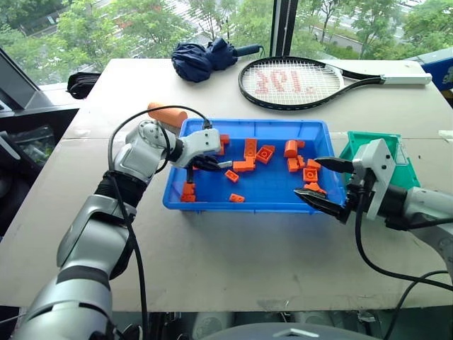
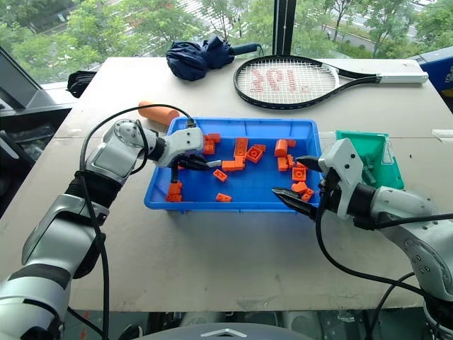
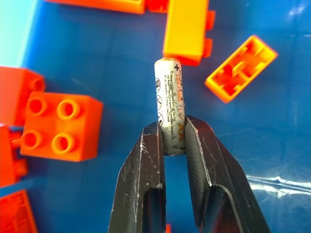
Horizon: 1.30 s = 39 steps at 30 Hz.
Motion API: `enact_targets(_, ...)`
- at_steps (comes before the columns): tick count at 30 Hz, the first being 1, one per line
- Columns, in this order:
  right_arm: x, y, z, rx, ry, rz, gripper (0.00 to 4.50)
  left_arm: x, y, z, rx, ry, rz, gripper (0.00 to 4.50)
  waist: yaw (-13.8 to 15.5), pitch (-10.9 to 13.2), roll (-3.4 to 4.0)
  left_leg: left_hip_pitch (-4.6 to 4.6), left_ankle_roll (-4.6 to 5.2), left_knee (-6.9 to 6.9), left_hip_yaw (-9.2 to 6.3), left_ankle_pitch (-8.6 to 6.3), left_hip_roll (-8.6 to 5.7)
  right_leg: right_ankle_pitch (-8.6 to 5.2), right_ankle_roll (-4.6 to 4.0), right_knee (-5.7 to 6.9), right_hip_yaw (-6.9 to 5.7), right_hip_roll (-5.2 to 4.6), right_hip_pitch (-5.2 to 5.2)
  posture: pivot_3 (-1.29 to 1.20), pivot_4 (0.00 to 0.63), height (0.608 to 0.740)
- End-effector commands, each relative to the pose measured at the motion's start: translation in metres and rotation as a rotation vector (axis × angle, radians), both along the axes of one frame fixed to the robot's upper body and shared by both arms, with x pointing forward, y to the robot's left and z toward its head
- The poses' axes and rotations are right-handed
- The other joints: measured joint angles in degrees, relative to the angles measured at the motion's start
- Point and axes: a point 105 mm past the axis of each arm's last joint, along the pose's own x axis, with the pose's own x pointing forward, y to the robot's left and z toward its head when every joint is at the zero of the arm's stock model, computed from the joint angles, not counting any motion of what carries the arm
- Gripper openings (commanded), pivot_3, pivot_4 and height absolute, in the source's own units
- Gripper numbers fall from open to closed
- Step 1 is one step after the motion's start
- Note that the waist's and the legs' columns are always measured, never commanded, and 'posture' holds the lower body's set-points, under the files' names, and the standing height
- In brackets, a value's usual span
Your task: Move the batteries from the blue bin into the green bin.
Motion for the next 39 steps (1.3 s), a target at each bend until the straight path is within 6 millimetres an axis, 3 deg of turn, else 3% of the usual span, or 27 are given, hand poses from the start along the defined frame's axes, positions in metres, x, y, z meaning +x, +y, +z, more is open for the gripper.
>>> enact_targets(1, -0.005, -0.006, 0.013, 0.008, -0.053, 0.012, 4.50, 0.006, -0.017, 0.053, -0.068, -0.145, -0.047, 0.02, 0.1, 0.0, -0.02, 0.00, 0.00, 0.00, -0.01, 0.00, 0.00, 0.00, 0.00, -0.01, -0.01, 0.00, 0.00, 0.00, 0.150, 0.740)
enact_targets(4, -0.005, -0.013, 0.014, -0.006, -0.047, -0.008, 4.50, 0.002, -0.049, 0.088, -0.158, -0.209, -0.143, 0.02, 0.4, 0.0, -0.05, -0.06, 0.00, 0.04, -0.06, 0.00, 0.00, 0.00, 0.00, -0.02, -0.07, -0.02, 0.00, 0.00, 0.150, 0.740)
enact_targets(7, -0.004, -0.019, 0.015, -0.020, -0.046, -0.051, 4.50, -0.010, -0.078, 0.090, -0.197, -0.182, -0.241, 0.02, 0.3, 0.0, -0.04, -0.05, 0.03, 0.08, -0.02, -0.02, -0.02, 0.00, 0.01, -0.03, -0.03, -0.06, 0.03, 0.00, 0.150, 0.740)
enact_targets(12, -0.010, -0.027, 0.016, -0.039, -0.055, -0.111, 4.50, -0.021, -0.118, 0.051, -0.151, -0.109, -0.365, 0.02, 0.1, 0.0, 0.00, 0.04, 0.05, 0.06, 0.01, -0.03, 0.00, 0.00, 0.01, -0.01, 0.02, -0.02, 0.07, 0.00, 0.150, 0.740)
enact_targets(21, -0.021, -0.029, 0.009, -0.077, -0.027, -0.147, 4.50, -0.014, -0.126, 0.005, -0.017, -0.058, -0.406, 0.02, 0.1, 0.0, -0.02, 0.04, 0.08, 0.06, 0.08, -0.05, -0.02, 0.00, 0.01, -0.01, 0.07, 0.00, 0.07, 0.00, 0.150, 0.740)
enact_targets(22, -0.020, -0.029, 0.009, -0.078, -0.028, -0.148, 4.50, -0.014, -0.126, 0.004, -0.024, -0.040, -0.410, 0.82, 0.1, 0.0, -0.03, 0.02, 0.08, 0.08, 0.08, -0.05, -0.03, 0.00, 0.02, -0.02, 0.07, 0.00, 0.07, 0.00, 0.150, 0.740)
enact_targets(24, -0.019, -0.029, 0.010, -0.080, -0.028, -0.150, 4.50, -0.016, -0.128, 0.003, -0.045, -0.016, -0.418, 1.37, 0.1, 0.0, -0.03, 0.01, 0.09, 0.08, 0.07, -0.05, -0.03, 0.00, 0.02, -0.02, 0.05, 0.00, 0.07, 0.00, 0.150, 0.740)
enact_targets(28, -0.012, -0.028, 0.008, -0.105, -0.020, -0.144, 4.50, -0.015, -0.128, -0.002, -0.036, -0.017, -0.426, 3.25, 0.1, 0.0, -0.03, 0.02, 0.09, 0.08, 0.07, -0.05, -0.02, 0.00, 0.02, -0.02, 0.06, 0.00, 0.07, 0.00, 0.150, 0.740)
enact_targets(31, -0.005, -0.022, 0.009, -0.116, -0.021, -0.101, 4.50, -0.013, -0.126, 0.012, -0.106, -0.049, -0.400, 4.46, -0.1, 0.0, -0.03, 0.03, 0.09, 0.08, 0.08, -0.05, -0.02, 0.00, 0.02, -0.01, 0.06, 0.02, 0.07, 0.00, 0.150, 0.740)
enact_targets(36, 0.016, -0.009, 0.007, -0.174, -0.009, -0.016, 4.50, -0.021, -0.110, 0.062, -0.252, -0.092, -0.391, 4.46, -0.3, 0.0, -0.03, 0.02, 0.09, 0.05, 0.07, -0.05, 0.03, 0.00, 0.01, -0.02, 0.07, 0.03, 0.02, 0.00, 0.150, 0.740)
enact_targets(39, 0.036, 0.003, -0.003, -0.207, 0.025, 0.038, 4.50, -0.041, -0.083, 0.097, -0.355, -0.060, -0.397, 4.46, -0.6, 0.0, -0.01, 0.02, 0.07, 0.05, 0.07, -0.04, 0.06, 0.00, 0.01, -0.02, 0.07, 0.02, 0.01, 0.00, 0.150, 0.740)
